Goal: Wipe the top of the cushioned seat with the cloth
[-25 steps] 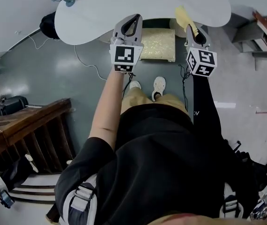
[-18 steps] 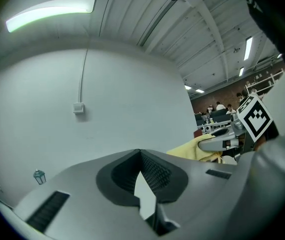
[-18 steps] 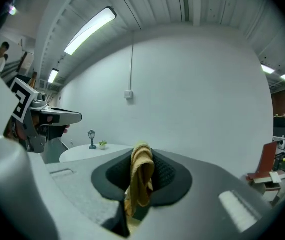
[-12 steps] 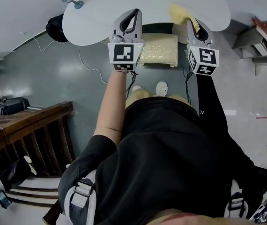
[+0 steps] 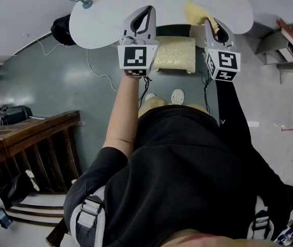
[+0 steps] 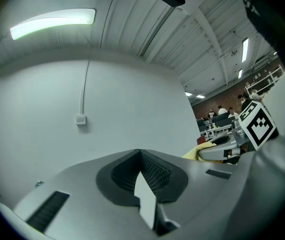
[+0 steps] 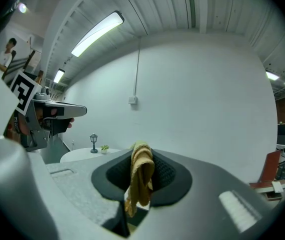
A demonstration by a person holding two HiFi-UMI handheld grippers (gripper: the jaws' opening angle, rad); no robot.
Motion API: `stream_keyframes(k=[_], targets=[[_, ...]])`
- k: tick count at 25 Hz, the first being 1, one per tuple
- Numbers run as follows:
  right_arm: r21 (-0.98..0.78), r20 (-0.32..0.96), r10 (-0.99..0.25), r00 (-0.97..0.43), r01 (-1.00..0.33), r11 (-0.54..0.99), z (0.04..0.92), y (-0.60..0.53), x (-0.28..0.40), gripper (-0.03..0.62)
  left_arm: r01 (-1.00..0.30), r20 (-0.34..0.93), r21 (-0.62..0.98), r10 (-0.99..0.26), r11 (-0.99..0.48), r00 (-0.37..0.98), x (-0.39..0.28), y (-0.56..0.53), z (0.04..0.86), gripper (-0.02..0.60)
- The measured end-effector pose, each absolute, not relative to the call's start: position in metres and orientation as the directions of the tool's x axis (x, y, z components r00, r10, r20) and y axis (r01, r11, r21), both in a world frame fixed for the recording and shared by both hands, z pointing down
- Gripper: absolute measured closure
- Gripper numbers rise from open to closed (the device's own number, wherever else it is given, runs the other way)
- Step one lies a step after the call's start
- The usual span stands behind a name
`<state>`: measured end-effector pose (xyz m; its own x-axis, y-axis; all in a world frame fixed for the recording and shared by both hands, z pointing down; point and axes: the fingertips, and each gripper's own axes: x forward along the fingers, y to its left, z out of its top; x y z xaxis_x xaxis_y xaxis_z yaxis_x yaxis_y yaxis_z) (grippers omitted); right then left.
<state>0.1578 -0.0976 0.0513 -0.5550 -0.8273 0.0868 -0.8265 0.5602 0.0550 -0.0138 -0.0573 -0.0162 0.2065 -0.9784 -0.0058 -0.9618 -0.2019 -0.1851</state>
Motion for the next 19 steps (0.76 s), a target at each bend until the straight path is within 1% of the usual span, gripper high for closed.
stream_keyframes(k=[19], targets=[[0.052,0.071,-0.824,-0.562,-0.823,0.566,0.046,-0.096,0.148,0.537,-0.97,-0.026,-0.168,-0.983,-0.174,0.181,-0.028,-0.052,-0.021,0.575]])
